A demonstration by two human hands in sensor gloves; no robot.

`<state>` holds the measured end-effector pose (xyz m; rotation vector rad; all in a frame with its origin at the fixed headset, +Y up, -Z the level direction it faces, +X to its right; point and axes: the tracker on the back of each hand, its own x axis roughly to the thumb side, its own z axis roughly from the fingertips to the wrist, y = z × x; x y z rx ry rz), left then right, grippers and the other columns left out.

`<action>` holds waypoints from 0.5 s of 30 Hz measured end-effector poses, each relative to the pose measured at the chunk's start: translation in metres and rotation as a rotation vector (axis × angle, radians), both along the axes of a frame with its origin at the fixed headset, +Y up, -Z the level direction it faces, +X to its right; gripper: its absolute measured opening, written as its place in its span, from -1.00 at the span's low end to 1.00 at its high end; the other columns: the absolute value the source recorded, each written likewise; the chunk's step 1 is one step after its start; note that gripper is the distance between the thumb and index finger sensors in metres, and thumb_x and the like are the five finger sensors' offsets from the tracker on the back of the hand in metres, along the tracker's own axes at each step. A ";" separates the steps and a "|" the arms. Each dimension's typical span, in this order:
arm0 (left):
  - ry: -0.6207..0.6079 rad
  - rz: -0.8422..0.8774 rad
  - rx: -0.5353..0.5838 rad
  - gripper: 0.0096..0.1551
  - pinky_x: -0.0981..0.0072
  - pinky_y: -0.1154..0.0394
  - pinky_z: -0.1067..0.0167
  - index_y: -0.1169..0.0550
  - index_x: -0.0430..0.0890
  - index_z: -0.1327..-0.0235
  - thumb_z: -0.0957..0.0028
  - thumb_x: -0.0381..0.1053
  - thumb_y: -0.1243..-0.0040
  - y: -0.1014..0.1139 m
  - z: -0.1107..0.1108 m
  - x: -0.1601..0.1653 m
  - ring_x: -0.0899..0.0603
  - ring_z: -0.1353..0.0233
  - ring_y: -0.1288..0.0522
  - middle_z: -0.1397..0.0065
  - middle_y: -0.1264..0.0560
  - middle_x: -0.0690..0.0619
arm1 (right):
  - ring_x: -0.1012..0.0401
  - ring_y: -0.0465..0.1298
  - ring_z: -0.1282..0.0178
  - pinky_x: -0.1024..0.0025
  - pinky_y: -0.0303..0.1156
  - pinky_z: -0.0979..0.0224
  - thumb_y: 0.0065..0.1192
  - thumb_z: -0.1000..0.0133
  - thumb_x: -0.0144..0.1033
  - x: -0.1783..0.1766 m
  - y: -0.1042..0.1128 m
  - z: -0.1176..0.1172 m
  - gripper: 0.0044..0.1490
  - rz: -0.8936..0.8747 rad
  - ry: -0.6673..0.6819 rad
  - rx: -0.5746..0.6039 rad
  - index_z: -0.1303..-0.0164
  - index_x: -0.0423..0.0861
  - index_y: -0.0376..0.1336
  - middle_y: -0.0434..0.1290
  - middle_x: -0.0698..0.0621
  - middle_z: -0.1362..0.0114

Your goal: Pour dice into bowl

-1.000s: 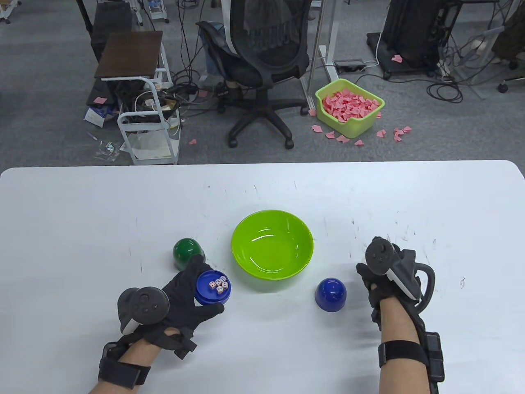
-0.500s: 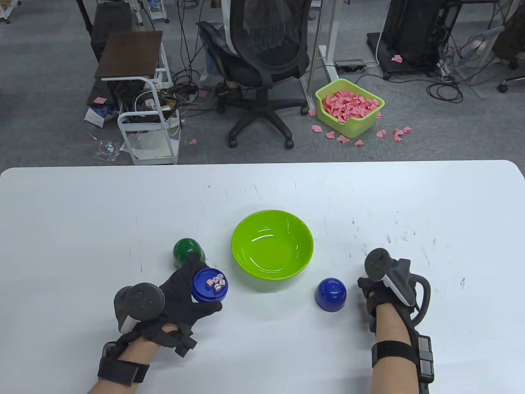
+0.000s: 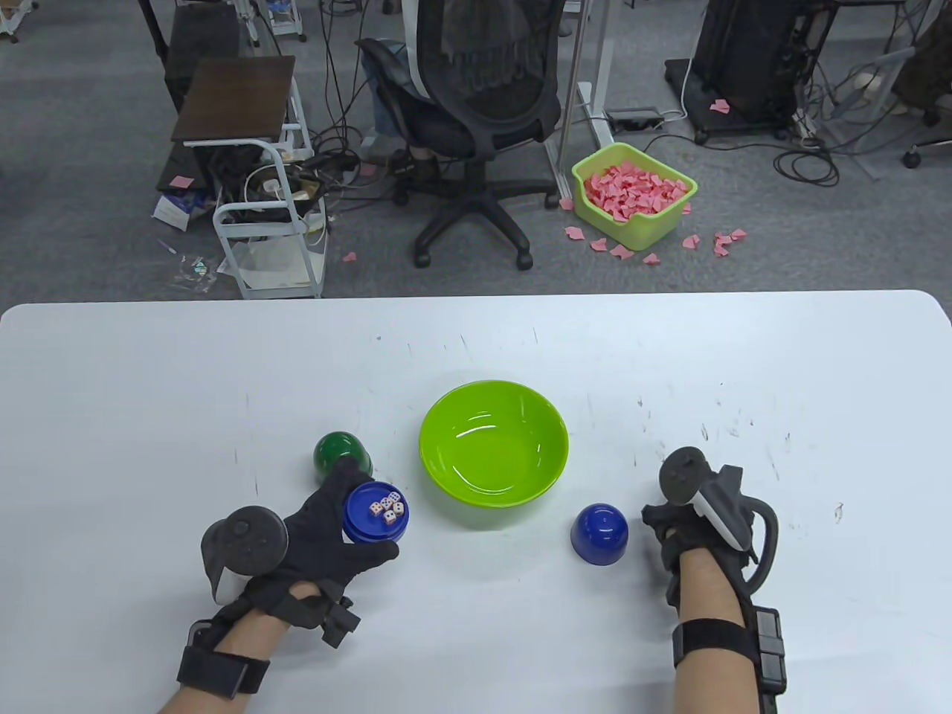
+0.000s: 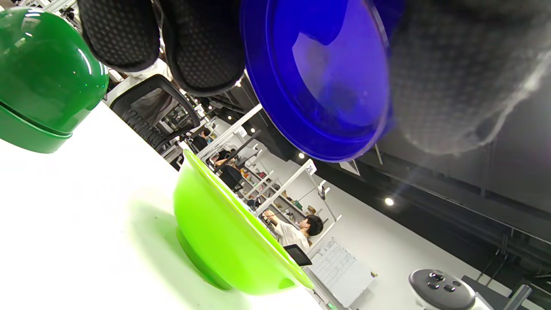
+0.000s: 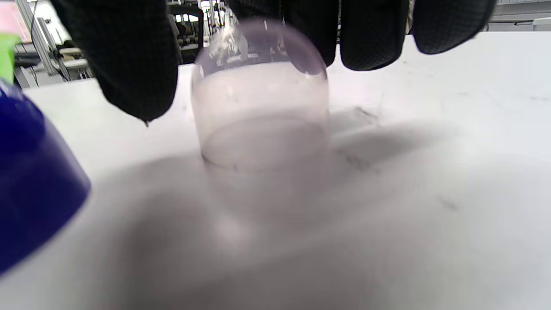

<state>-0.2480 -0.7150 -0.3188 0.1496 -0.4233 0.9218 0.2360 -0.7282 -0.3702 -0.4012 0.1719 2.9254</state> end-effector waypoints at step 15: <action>0.035 0.004 0.007 0.29 -0.21 -0.50 -0.35 -0.21 -0.11 -0.44 0.43 0.37 -0.64 -0.003 0.001 0.000 -0.20 -0.28 -0.56 -0.47 -0.38 -0.22 | -0.43 0.24 -0.51 -0.50 0.21 -0.44 0.42 -0.15 0.03 -0.056 0.083 0.004 0.13 -0.232 0.367 0.507 -0.70 -0.30 -0.04 0.16 -0.43 -0.68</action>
